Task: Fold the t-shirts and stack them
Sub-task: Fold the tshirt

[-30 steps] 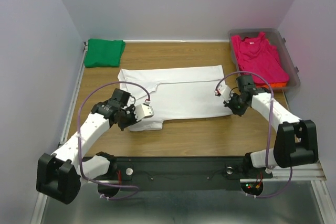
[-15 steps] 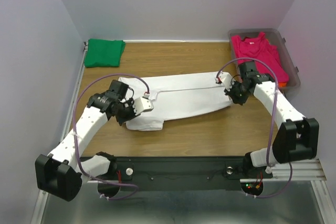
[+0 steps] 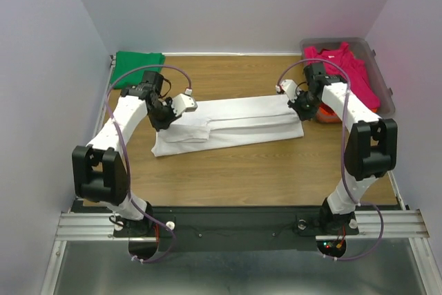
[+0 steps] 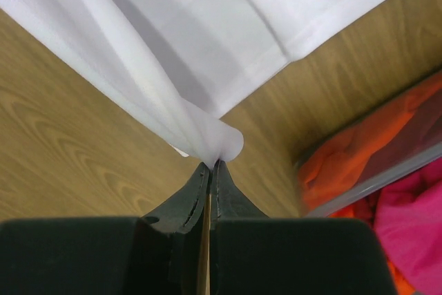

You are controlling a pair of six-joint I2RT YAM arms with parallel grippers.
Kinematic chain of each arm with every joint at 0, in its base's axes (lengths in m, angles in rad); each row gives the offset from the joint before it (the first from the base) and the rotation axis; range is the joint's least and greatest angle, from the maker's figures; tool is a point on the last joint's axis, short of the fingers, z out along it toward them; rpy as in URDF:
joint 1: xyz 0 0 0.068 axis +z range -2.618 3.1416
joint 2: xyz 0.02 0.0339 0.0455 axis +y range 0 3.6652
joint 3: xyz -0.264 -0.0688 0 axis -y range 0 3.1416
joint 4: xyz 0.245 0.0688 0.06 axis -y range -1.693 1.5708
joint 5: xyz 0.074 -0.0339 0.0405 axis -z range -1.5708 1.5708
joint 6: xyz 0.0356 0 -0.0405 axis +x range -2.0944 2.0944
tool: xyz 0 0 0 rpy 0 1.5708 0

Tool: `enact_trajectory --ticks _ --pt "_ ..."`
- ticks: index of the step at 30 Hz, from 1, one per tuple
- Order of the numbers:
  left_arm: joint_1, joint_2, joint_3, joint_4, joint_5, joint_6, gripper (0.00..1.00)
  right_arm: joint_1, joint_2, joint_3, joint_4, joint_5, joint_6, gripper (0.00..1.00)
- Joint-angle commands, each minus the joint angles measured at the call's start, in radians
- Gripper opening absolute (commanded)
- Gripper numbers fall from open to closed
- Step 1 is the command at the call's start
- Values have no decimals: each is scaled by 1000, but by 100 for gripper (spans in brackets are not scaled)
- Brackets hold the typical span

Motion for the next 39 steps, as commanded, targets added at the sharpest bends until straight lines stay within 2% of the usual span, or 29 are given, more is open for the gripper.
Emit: enact_trajectory --ticks 1,8,18,30,39 --pt "33 91 137 -17 37 50 0 4 77 115 -1 -4 -9 1" --pt "62 257 283 -36 54 61 0 -1 209 230 1 7 -25 1" --pt "70 339 291 -2 55 44 0 -4 301 303 2 12 -11 1" --pt "76 353 266 6 49 44 0 -5 336 327 2 13 -5 0" --pt "76 294 250 -63 72 57 0 -5 282 281 2 6 -6 1"
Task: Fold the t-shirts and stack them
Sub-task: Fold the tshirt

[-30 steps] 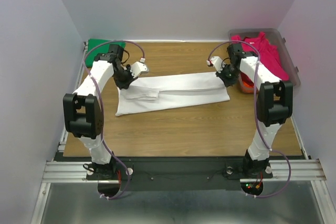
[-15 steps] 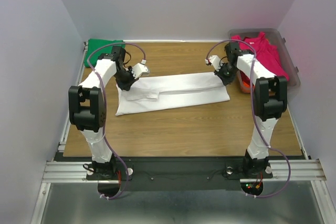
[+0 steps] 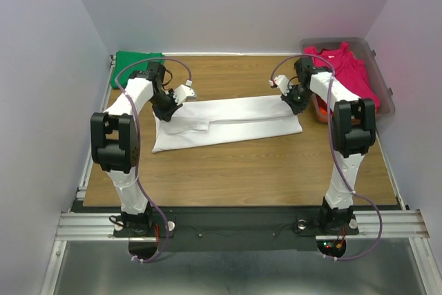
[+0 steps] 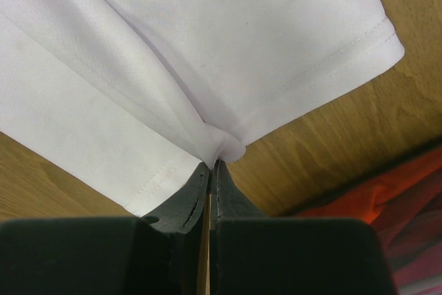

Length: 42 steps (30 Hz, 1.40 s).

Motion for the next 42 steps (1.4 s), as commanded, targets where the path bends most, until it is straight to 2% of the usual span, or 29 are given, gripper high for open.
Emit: enact_trajectory --ticks 1,9,14,20,25,34,42 --pt "7 -107 -15 -82 40 12 0 -3 -91 -21 -1 -7 1 1" --pt "-8 -310 -142 -189 77 -4 0 -6 -253 -156 -2 -20 -7 0" --pt "-62 -480 -320 -184 74 -49 0 -4 -341 -247 -2 -29 -26 1" --pt "-74 -555 -434 -157 74 -86 0 -4 -372 -293 -2 -35 -35 1" --pt "-66 -508 -406 -119 65 -104 0 -4 -329 -261 -2 -35 -27 1" --pt "-20 -284 -256 -85 72 -74 0 -6 -206 -164 -2 -21 -26 1" --pt "-2 -157 -162 -65 57 -61 0 -4 -111 -112 -1 -12 -33 1"
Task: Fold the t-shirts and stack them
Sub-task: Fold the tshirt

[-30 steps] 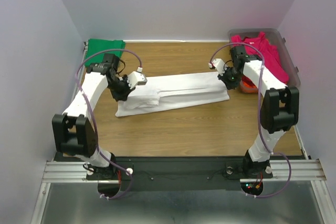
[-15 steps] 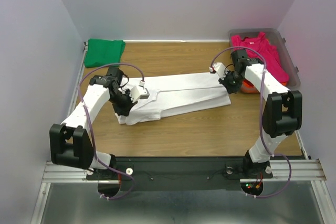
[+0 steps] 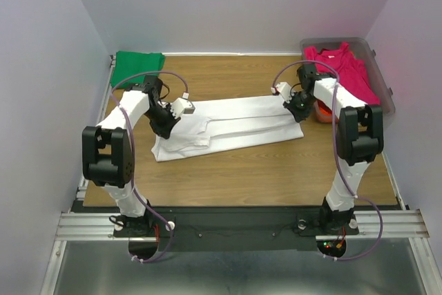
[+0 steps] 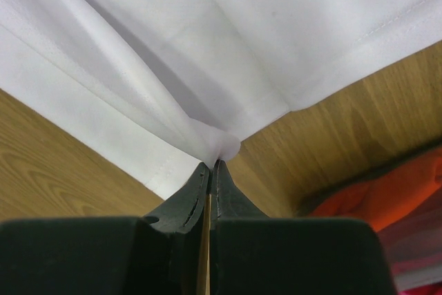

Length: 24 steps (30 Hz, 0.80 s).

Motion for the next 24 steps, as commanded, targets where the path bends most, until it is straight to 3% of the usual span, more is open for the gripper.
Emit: enact_trajectory --ticks 1,24 --pt "6 44 90 -16 5 19 0 -4 32 56 5 11 -11 1" --pt "26 173 182 2 -8 30 0 -6 124 142 5 29 1 1"
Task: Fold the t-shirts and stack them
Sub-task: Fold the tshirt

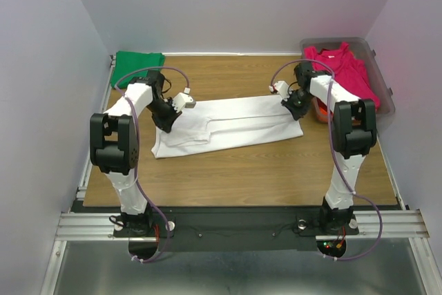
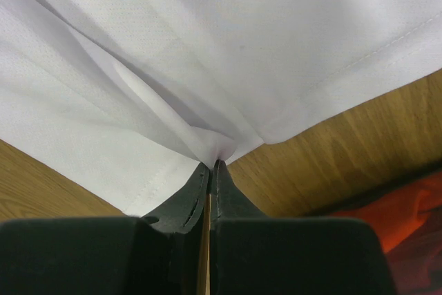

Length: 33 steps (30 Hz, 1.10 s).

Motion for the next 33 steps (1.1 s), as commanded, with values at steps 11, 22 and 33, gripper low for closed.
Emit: enact_trajectory --ticks 11,22,33 --pt "46 39 90 12 20 -23 25 -19 13 109 0 7 78 40" --pt "105 -108 82 -3 233 -109 47 -112 -123 11 -104 -221 247 48" --pt "83 -197 -140 183 227 -224 50 -112 -65 -92 -8 -231 365 45"
